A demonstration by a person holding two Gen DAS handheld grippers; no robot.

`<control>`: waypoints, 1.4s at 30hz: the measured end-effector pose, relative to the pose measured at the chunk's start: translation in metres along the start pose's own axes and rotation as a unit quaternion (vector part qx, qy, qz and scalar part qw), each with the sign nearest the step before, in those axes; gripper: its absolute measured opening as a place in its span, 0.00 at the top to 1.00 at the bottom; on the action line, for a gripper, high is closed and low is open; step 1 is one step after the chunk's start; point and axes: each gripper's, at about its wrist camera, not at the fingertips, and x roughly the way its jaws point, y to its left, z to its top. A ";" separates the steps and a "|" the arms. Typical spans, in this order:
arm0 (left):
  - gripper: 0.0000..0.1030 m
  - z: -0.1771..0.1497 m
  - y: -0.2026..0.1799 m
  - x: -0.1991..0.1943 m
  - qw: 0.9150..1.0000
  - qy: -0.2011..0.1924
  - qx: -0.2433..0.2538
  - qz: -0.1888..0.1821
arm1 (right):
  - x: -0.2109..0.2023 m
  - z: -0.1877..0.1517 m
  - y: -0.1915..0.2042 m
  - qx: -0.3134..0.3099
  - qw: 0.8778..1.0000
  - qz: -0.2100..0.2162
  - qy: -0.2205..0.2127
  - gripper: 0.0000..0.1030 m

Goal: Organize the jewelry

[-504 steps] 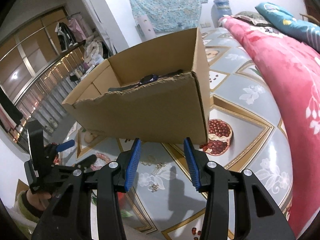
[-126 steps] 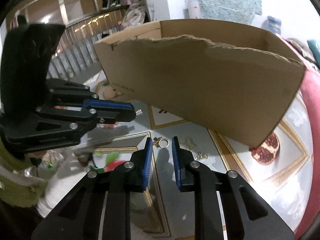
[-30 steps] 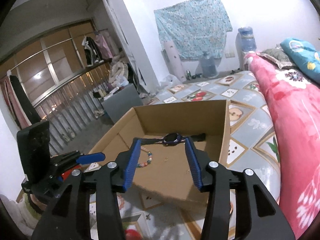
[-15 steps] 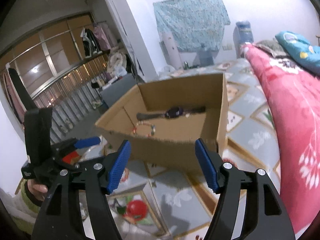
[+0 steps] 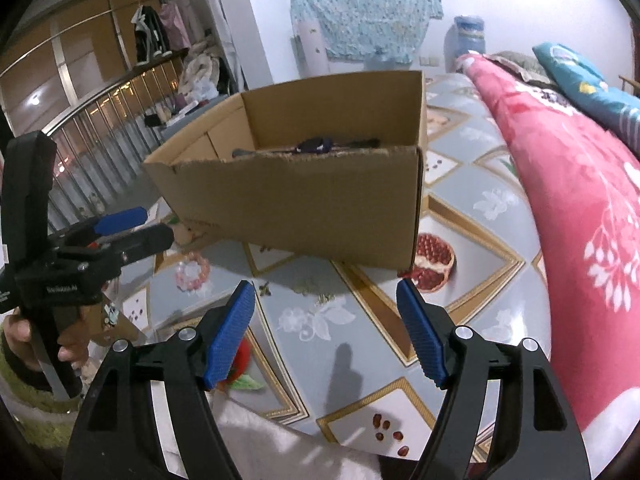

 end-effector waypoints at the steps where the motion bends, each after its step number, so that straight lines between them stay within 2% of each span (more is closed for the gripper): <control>1: 0.06 -0.002 0.001 0.002 1.000 -0.001 -0.003 0.002 | 0.000 -0.001 0.001 0.000 1.000 0.000 0.001 0.32; 5: 0.06 -0.007 0.003 0.009 1.000 -0.003 -0.001 0.008 | 0.005 -0.004 0.000 0.004 1.000 0.000 0.006 0.32; 9: 0.06 -0.011 0.004 0.016 1.000 -0.001 -0.003 -0.006 | 0.009 -0.004 -0.002 0.006 1.000 0.003 0.004 0.32; 14: 0.06 -0.013 -0.003 0.023 1.000 -0.002 0.027 -0.012 | 0.016 -0.006 -0.008 0.018 1.000 0.023 0.002 0.33; 20: 0.06 -0.017 -0.023 0.034 0.996 0.004 0.084 -0.020 | 0.020 -0.005 -0.010 0.020 0.999 0.046 -0.001 0.46; 22: 0.07 -0.019 -0.032 0.037 0.994 0.008 0.107 -0.031 | 0.021 -0.005 -0.011 0.021 0.998 0.052 -0.002 0.48; 25: 0.20 -0.023 -0.044 0.041 0.989 0.018 0.140 -0.047 | 0.023 -0.006 -0.013 0.023 0.998 0.056 -0.003 0.50; 27: 0.35 -0.025 -0.051 0.045 0.985 0.026 0.159 -0.058 | 0.025 -0.006 -0.015 0.026 0.998 0.058 -0.003 0.52; 28: 0.37 -0.025 -0.055 0.049 0.983 0.034 0.170 -0.064 | 0.025 -0.006 -0.015 0.027 0.998 0.059 -0.002 0.52; 30: 0.50 -0.026 -0.058 0.055 0.981 0.044 0.178 -0.069 | 0.027 -0.006 -0.016 0.029 0.998 0.059 -0.002 0.53; 33: 0.62 -0.024 -0.059 0.067 0.979 0.065 0.177 -0.071 | 0.029 -0.006 -0.018 0.032 0.998 0.060 0.000 0.54; 36: 0.72 -0.022 -0.058 0.073 0.979 0.079 0.173 -0.071 | 0.030 -0.006 -0.020 0.034 0.998 0.060 0.001 0.54; 42: 0.78 -0.025 -0.065 0.082 0.975 0.101 0.187 -0.064 | 0.032 -0.006 -0.022 0.038 0.997 0.060 0.002 0.54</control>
